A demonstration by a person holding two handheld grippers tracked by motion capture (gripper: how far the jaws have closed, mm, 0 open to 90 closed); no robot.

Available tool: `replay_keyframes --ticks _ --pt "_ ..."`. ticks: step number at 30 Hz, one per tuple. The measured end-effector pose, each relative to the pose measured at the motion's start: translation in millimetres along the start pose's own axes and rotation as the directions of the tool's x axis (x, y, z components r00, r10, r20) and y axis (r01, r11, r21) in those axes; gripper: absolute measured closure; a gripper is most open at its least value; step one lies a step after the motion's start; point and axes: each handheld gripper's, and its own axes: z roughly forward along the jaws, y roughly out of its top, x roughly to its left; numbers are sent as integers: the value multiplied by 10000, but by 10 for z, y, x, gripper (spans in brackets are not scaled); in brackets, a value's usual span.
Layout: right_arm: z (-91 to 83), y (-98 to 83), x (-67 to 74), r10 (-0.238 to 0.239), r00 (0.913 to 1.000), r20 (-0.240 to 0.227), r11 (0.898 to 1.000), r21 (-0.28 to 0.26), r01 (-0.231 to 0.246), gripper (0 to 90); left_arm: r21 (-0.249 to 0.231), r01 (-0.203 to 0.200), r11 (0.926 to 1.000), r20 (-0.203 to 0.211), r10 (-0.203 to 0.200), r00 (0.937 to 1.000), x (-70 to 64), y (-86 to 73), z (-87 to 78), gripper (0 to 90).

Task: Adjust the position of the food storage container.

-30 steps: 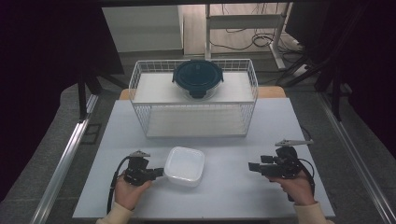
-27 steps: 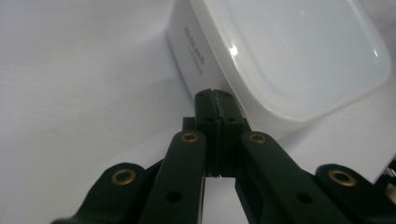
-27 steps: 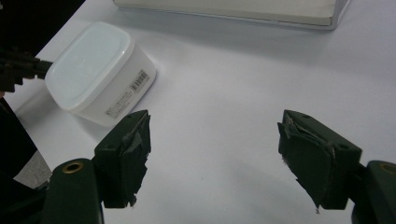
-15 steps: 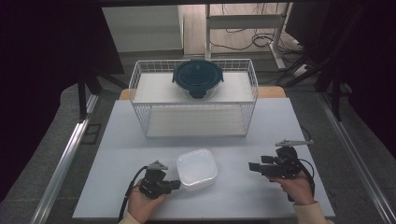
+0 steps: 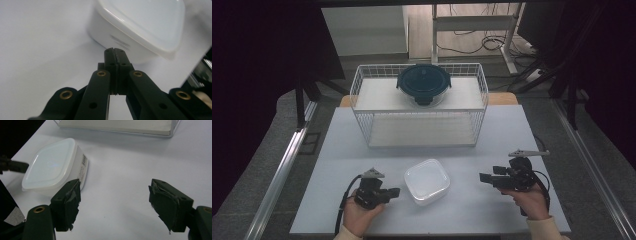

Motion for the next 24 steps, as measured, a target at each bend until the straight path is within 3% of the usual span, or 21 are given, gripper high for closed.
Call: replay_keyframes --ticks 5,11,16,24 --pt "25 -5 -3 -9 10000 29 10000 75 9 252 -451 98 9989 -389 -115 9992 190 282 17 900" --pt "29 -13 -13 -11 10000 67 10000 51 10 252 -195 -256 9995 -352 249 9991 252 544 182 900" --pt "6 -29 -18 25 10000 73 10000 -5 -25 253 202 -786 9967 24 785 9969 201 528 327 900" --pt "-2 -65 -26 80 9999 128 10000 27 -81 253 369 -791 9962 513 771 9957 154 431 338 900"
